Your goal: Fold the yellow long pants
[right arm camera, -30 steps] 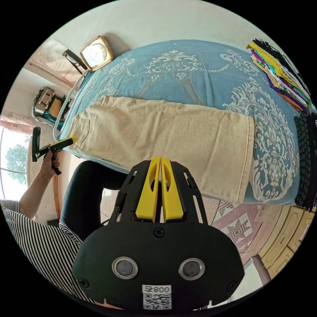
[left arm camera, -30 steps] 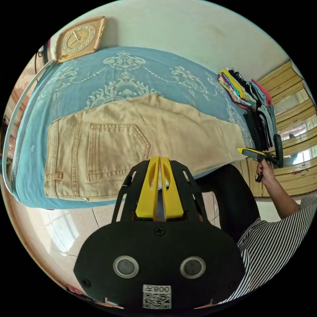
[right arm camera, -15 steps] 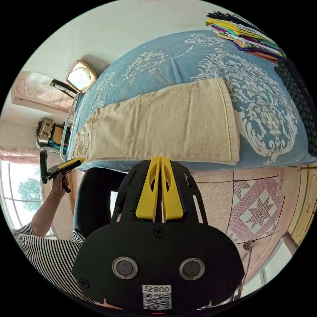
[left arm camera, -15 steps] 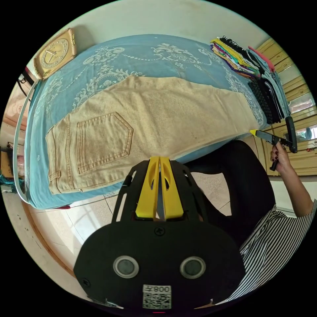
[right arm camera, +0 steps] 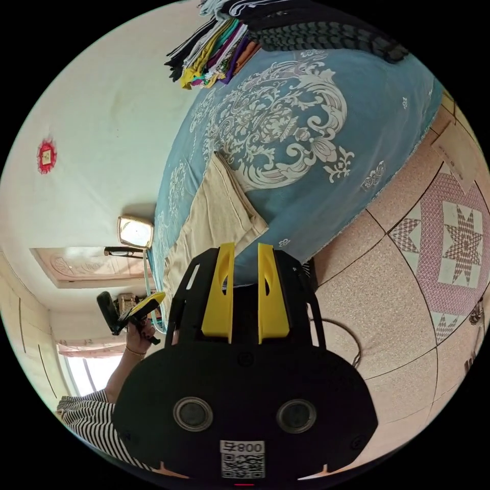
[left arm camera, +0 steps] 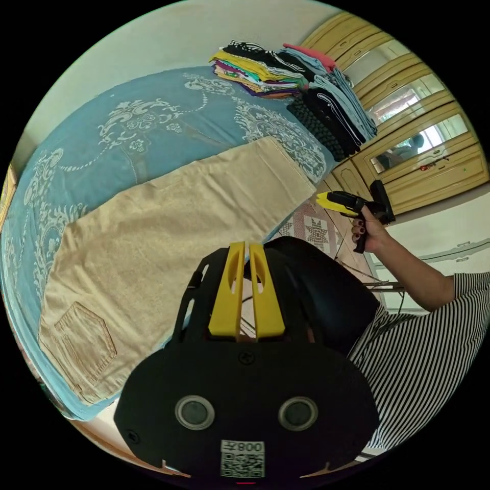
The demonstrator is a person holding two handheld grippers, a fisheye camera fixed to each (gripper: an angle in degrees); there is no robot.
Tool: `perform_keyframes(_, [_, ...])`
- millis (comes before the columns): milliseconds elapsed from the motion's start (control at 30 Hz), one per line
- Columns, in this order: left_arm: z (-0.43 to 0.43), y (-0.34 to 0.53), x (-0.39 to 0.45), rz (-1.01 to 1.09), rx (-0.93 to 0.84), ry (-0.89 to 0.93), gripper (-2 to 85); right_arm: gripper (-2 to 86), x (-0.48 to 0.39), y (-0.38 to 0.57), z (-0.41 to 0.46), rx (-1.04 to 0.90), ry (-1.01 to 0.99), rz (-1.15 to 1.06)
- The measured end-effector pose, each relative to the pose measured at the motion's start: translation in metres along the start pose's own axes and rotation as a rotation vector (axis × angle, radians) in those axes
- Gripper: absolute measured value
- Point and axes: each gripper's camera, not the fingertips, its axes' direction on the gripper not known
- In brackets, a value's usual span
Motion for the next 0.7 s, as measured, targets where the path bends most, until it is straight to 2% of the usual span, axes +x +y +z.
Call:
perform_keyframes(200, [0.119,-0.062,0.039,0.176,-0.109,0.025,0.9,6.9,0.019,-0.014,-0.020,0.045,-0.080,0.052])
perform_keyframes(400, [0.220,-0.083,0.043,0.198,-0.171,0.072,0.3,4.1,0.030,-0.029,-0.029,0.029,-0.108,0.064])
perform_keyframes(600, [0.280,-0.087,0.031,0.199,-0.150,0.101,0.2,2.6,0.034,-0.032,-0.051,0.036,-0.167,0.006])
perform_keyframes(700, [0.319,-0.094,0.025,0.204,-0.166,0.092,0.3,2.5,0.034,-0.033,-0.057,0.023,-0.123,-0.034])
